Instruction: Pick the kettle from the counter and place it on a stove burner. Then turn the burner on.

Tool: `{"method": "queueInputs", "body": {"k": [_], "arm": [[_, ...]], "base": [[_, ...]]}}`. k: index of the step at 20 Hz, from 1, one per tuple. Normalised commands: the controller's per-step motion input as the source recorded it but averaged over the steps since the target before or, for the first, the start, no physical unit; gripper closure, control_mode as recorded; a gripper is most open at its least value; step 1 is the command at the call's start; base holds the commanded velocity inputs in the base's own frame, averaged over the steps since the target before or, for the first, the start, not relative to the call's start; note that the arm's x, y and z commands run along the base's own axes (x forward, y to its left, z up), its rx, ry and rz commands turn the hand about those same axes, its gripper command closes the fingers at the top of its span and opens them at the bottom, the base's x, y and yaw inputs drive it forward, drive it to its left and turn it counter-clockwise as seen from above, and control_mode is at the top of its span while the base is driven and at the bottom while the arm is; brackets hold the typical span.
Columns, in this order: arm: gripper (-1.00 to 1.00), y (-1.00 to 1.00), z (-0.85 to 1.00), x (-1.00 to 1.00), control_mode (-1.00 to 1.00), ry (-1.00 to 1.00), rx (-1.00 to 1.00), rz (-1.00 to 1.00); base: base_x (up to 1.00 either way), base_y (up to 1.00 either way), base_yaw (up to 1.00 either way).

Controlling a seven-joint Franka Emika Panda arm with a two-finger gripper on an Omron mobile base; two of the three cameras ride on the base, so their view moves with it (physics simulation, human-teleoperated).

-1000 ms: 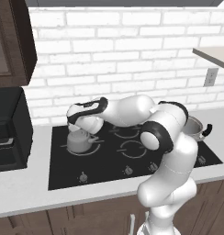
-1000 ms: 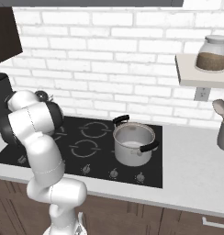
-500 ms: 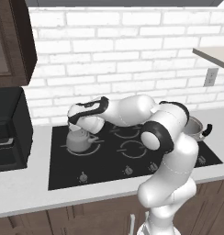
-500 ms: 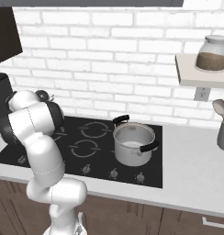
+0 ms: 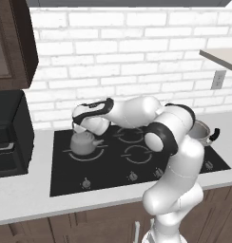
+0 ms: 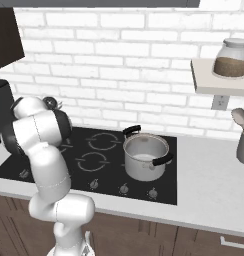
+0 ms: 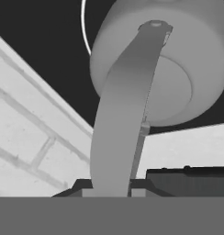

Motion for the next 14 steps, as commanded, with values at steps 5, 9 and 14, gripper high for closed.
{"method": "queueInputs", "body": {"k": [5,9,14], "arm": [[1.00,0.00,-0.09,0.11,-1.00,0.02,-0.02,0.00],[1.00,0.00,-0.35,0.00,-1.00,0.11,-0.11,0.00],[-1.00,0.00,-0.02,0.00,-1.00,0.01,-0.01,0.00]], "base": [[0.00,0.00,0.00],[0.00,0.00,0.00],[0.00,0.00,0.00]]}}
